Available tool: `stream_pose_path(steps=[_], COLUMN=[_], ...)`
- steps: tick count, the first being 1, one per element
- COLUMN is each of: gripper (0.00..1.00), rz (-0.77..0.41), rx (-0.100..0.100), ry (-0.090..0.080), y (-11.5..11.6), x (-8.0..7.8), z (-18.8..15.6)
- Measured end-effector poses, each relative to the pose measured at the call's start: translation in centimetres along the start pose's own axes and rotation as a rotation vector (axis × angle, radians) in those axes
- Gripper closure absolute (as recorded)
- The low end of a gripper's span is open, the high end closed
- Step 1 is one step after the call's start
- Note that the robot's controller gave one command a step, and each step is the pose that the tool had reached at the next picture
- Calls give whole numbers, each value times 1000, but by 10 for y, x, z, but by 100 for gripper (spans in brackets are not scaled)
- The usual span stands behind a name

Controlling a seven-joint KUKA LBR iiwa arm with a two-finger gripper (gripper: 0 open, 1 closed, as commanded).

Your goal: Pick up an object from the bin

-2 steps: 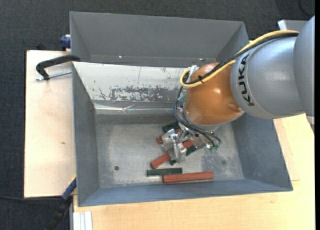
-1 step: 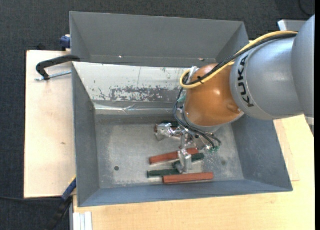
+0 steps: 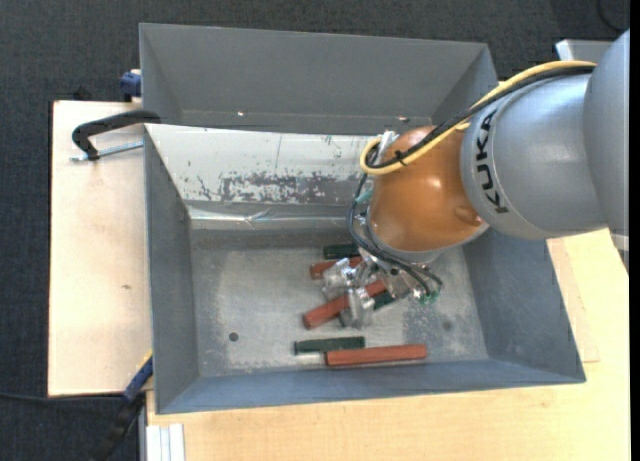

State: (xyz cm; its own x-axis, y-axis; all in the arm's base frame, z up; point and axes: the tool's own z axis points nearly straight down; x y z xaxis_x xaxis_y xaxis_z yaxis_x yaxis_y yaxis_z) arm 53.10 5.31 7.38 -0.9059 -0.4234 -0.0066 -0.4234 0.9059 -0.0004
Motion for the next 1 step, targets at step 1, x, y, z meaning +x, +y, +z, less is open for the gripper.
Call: stream_pose_path(steps=[1], gripper=[100], rz=[0], rx=[0], ry=[0], y=[0], x=[0], z=[0])
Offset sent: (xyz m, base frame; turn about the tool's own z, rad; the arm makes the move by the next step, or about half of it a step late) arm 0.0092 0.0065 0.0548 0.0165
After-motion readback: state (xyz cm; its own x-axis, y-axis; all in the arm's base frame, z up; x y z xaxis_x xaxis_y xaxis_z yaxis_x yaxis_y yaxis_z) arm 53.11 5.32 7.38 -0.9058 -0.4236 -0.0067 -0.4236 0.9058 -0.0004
